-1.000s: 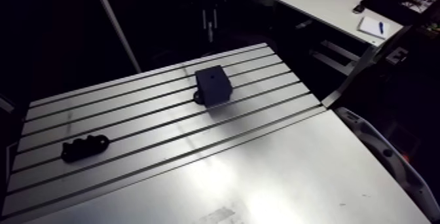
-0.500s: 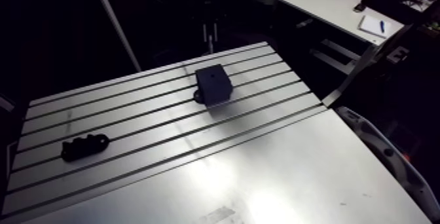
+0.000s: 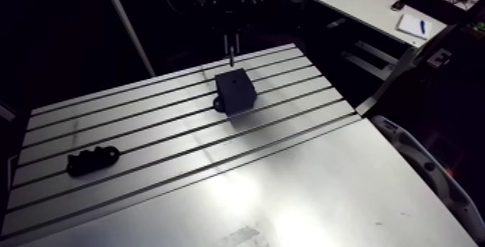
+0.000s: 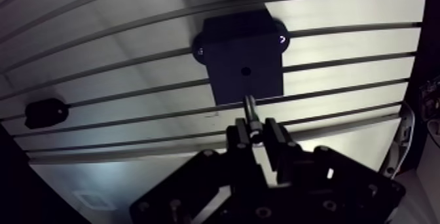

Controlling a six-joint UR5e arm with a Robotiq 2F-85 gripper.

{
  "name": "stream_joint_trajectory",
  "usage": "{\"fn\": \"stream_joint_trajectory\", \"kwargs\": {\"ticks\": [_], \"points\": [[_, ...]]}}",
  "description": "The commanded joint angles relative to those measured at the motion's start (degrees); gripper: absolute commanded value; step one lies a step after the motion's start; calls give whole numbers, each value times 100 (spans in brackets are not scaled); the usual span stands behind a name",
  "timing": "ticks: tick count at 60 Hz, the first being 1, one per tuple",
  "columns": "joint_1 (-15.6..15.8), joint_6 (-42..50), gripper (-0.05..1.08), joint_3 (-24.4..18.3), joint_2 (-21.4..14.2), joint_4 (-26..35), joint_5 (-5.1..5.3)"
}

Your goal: Pick up the M10 bolt and insert it into the hole until fully seated.

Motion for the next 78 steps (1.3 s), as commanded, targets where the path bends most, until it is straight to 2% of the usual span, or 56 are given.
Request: {"fn": "stream_joint_trajectory", "kwargs": {"ticks": [1, 78], "points": [[0, 0, 108, 108, 7, -113, 1], [-25, -8, 108, 260, 139, -464, -9]]}}
